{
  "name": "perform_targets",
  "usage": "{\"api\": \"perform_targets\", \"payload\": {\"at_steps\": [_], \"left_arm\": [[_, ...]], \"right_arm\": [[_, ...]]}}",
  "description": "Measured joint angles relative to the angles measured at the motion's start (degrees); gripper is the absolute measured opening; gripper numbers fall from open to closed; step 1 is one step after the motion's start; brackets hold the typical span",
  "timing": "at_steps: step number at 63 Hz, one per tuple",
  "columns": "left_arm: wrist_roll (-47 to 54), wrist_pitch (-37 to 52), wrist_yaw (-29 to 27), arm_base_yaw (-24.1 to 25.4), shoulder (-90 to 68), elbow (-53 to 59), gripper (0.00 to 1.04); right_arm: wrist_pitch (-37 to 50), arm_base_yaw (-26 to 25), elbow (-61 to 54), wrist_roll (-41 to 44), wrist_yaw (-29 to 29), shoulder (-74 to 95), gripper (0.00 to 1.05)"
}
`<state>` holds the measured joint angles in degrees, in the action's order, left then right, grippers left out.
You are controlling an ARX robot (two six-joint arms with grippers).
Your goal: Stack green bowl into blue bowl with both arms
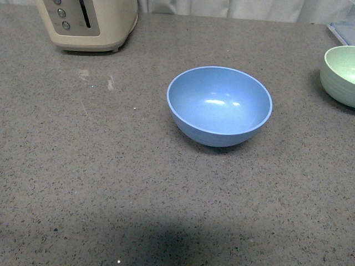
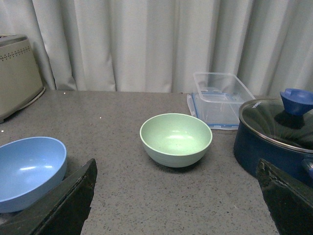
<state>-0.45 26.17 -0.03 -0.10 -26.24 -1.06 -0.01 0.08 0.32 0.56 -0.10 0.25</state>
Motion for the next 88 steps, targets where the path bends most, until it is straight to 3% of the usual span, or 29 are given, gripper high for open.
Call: {"api": "perform_targets", "payload": {"at_steps": [51, 57, 76, 88], "left_arm": [[0.0, -16.2, 0.0, 0.0, 16.4, 0.0, 0.04], [0.0, -25.7, 0.0, 0.0, 25.0, 0.0, 0.04], [0.0, -26.1, 0.0, 0.0, 26.0, 0.0, 0.04], [0.0, -26.1, 0.0, 0.0, 26.0, 0.0, 0.36]], "right_arm": [[0.0, 0.0, 0.0, 0.0, 0.0, 0.0, 0.95], [0.0, 0.0, 0.0, 0.0, 0.0, 0.0, 0.95], [0.0, 0.0, 0.0, 0.0, 0.0, 0.0, 0.95], [0.0, 0.0, 0.0, 0.0, 0.0, 0.0, 0.95]]}}
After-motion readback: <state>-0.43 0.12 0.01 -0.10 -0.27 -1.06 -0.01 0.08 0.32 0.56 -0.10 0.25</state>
